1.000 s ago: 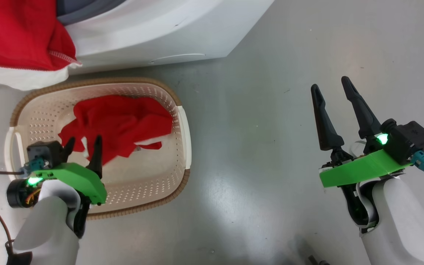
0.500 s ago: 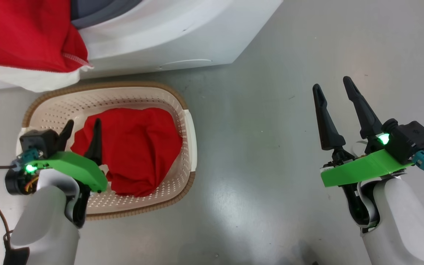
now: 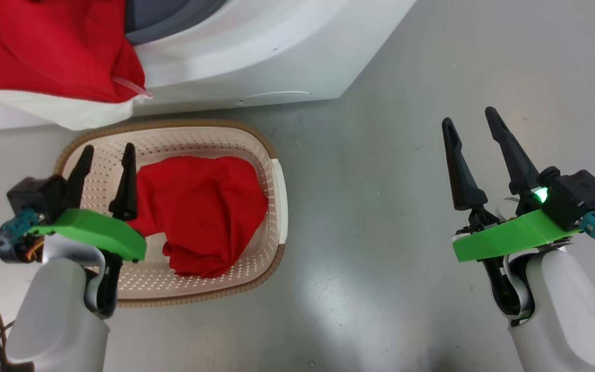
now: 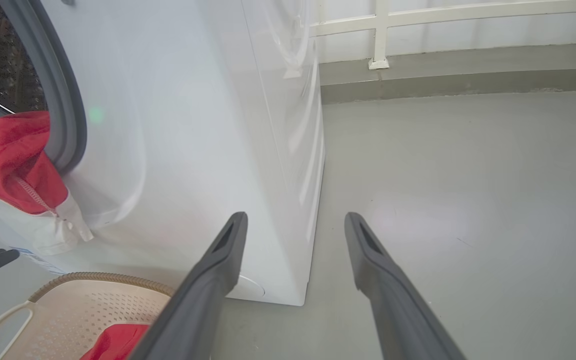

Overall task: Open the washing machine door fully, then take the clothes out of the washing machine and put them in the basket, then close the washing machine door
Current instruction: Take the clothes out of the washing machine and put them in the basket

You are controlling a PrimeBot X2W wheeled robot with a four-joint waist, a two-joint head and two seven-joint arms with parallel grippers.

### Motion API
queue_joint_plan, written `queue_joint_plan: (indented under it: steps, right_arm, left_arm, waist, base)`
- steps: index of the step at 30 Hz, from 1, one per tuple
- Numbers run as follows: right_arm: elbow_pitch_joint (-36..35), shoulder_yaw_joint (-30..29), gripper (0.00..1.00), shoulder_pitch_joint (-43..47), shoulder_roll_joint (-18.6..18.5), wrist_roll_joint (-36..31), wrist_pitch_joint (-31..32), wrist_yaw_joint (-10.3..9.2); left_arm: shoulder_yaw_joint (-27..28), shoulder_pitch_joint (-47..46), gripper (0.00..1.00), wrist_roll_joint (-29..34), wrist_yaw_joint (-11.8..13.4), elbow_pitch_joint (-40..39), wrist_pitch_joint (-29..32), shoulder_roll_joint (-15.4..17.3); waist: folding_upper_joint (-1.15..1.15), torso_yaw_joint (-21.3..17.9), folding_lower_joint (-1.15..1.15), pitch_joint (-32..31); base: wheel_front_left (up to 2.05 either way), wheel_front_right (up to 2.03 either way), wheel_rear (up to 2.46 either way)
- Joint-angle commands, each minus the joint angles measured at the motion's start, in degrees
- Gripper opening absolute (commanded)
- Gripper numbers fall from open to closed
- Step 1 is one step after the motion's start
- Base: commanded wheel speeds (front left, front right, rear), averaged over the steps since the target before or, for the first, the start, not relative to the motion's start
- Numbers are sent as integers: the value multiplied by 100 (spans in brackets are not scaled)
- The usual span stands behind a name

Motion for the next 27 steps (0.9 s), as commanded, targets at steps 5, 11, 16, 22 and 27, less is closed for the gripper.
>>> queue_joint_plan:
  steps: [5,11,16,22,27]
  right_arm:
    - [-115,53,100,138,11,-43,-36,36]
    - [-113,37,100,190,1,-46,-36,36]
    - [-110,27,100,240,-19,-41,-36,36]
    - [-98,34,100,289,-38,-33,-36,36]
    - [-94,86,100,296,-36,-16,-36,36]
  left_arm:
    - [488,517,100,172,3,-658,-28,57]
    - [676,839,100,281,3,-1229,-28,-28]
    - [769,1171,100,378,3,-1859,-28,-77]
    - [881,1574,100,481,3,-2655,-28,-132]
    - [1061,1997,100,653,3,-3325,-28,-184]
  waist:
    - [0,72,0,-96]
    - [0,117,0,-183]
    - [0,150,0,-255]
    - [0,164,0,-336]
    - [0,97,0,-376]
  base:
    - [0,0,0]
    - [0,0,0]
    - [0,0,0]
    - [0,0,0]
    - [0,0,0]
